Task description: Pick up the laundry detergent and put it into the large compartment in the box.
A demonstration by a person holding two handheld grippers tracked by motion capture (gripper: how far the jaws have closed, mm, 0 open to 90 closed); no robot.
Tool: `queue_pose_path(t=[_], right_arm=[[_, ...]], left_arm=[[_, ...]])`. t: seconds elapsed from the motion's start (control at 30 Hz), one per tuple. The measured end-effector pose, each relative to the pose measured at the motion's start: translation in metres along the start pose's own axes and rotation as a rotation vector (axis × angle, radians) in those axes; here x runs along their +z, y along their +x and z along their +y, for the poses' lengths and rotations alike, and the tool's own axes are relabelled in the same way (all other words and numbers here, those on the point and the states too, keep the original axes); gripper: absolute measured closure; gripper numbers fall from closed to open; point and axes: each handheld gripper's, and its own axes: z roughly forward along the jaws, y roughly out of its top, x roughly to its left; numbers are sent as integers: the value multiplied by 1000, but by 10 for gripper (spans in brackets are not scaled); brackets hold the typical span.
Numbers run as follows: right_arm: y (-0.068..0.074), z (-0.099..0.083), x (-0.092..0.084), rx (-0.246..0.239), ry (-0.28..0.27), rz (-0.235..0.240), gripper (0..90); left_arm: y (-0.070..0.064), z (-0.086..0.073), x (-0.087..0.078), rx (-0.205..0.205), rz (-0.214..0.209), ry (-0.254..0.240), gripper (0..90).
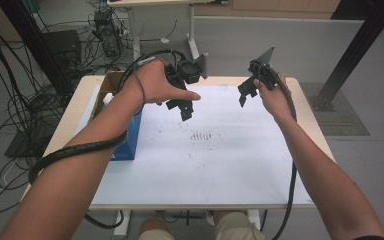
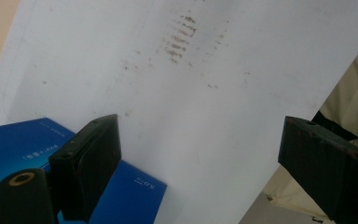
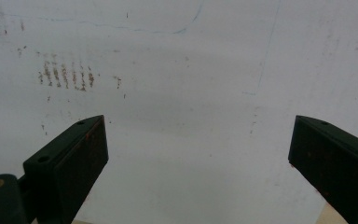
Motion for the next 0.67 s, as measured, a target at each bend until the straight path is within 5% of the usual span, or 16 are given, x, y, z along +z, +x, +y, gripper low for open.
queue_pose_path(t=[0.67], right_arm=[[2, 0, 1, -4, -1, -2, 45]], left_arm=[[4, -5, 3, -5, -15, -3, 133]])
